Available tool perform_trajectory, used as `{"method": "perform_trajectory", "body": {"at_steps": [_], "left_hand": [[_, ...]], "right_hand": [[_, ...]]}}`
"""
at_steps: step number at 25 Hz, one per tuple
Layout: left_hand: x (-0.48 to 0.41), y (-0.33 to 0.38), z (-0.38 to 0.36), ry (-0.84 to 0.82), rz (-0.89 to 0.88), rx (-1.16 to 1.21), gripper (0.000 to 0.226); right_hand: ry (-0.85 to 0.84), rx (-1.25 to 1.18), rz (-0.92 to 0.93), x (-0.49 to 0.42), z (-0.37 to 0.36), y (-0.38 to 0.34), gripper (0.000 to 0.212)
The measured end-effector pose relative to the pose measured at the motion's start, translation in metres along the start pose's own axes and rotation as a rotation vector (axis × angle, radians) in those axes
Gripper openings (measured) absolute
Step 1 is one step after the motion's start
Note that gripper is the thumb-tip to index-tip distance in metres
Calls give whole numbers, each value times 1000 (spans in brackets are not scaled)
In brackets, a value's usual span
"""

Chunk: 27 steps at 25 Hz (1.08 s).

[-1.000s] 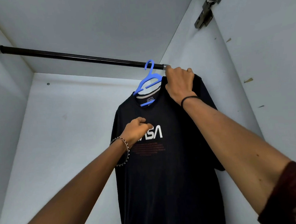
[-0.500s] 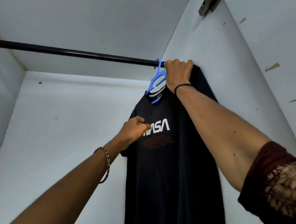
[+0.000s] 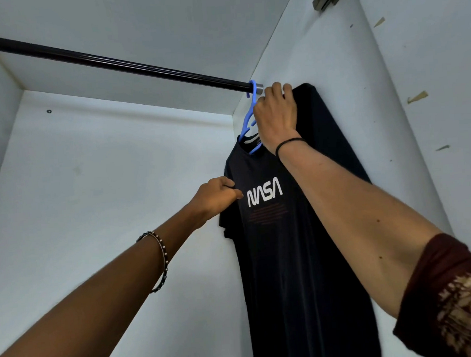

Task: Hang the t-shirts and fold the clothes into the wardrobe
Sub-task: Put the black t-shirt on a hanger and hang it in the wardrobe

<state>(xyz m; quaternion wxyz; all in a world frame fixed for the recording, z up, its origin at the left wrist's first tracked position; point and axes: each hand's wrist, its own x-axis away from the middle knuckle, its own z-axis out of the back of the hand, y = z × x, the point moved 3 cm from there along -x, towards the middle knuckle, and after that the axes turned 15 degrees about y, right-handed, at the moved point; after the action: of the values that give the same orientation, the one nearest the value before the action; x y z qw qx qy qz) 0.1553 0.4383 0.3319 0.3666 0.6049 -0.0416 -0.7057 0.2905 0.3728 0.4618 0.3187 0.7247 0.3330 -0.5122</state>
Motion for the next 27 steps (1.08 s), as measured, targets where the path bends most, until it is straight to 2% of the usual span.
{"method": "perform_trajectory", "body": {"at_steps": [3, 6, 13, 18, 22, 27], "left_hand": [[9, 8, 5, -3, 1, 30, 46], [22, 16, 16, -21, 4, 30, 47], [71, 32, 59, -41, 4, 2, 43], [116, 31, 92, -77, 54, 8, 47], [149, 25, 112, -87, 101, 61, 46], [189, 22, 127, -127, 169, 88, 43]], "right_hand": [[-31, -126, 32, 21, 9, -11, 26], [-118, -286, -24, 48, 27, -22, 27], [-395, -609, -154, 98, 93, -38, 19], [-486, -693, -182, 121, 149, -37, 21], [-567, -718, -134, 147, 187, -34, 24], [-649, -761, -144, 187, 231, -26, 19]]}}
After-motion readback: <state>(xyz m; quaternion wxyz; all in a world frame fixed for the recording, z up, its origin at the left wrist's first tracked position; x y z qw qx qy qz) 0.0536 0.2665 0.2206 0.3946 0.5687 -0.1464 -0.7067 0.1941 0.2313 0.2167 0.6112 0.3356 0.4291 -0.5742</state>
